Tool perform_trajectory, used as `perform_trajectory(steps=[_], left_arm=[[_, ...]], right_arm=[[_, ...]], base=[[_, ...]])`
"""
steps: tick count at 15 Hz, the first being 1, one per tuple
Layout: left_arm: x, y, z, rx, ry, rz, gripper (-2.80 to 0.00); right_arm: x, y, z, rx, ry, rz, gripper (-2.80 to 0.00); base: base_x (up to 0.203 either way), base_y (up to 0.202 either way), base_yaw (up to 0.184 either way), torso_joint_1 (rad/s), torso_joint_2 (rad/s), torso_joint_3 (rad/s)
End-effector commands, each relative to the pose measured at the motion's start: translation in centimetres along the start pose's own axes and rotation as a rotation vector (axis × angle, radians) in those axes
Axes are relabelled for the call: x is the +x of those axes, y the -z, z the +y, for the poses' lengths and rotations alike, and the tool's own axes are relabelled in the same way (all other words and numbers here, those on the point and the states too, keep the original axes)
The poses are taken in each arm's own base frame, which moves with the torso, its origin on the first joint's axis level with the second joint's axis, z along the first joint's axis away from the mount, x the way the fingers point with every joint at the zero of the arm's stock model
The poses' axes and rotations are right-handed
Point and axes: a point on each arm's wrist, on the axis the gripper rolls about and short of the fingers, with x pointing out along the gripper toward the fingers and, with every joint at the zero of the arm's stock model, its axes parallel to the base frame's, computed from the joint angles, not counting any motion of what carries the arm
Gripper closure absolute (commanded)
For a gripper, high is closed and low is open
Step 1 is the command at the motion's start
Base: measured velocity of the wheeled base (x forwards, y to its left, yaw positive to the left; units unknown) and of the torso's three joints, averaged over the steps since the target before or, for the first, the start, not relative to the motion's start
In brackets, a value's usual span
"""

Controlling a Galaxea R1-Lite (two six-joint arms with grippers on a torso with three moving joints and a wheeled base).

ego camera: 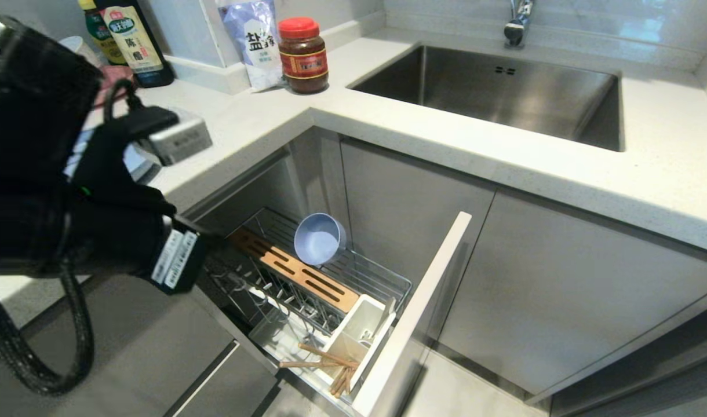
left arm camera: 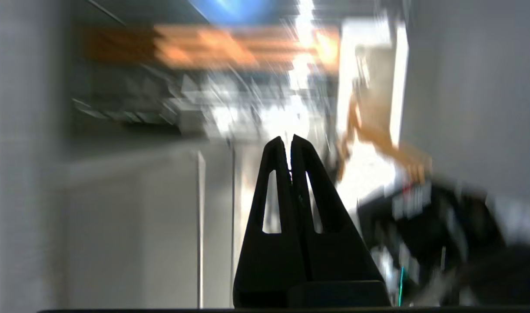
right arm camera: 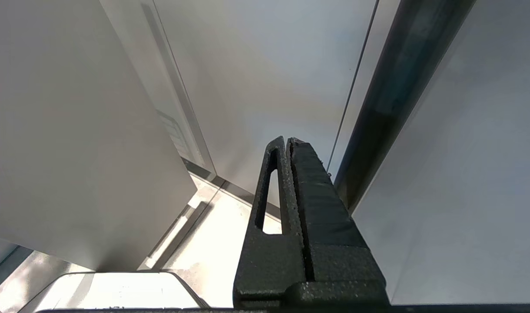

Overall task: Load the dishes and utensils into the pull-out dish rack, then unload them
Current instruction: Pick up the fork and place it in the cupboard

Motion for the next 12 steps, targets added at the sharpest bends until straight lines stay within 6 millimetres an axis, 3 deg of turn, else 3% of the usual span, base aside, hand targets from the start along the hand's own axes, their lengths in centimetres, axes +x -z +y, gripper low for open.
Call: perform_trajectory(steps=[1,6,12], left_arm=[[-3.6,-0.3,2.9,-0.108,-0.104,-0.181,0.0],[-7.1,-0.1,7.5,-0.244,-0.326,-0.342,0.0],[-10.3,1.6,12.0,-0.328,-0.551,-0.372,0.0]], right_arm=[[0.0,0.0,0.0,0.0,0.0,-0.002,0.0],[0.0,0.0,0.0,0.0,0.0,-0.002,0.0],[0.0,0.0,0.0,0.0,0.0,-0.003,0.0]], base=[[0.0,0.0,0.0,0.0,0.0,0.0],[0.0,0.0,0.0,0.0,0.0,0.0],[0.0,0.0,0.0,0.0,0.0,0.0]])
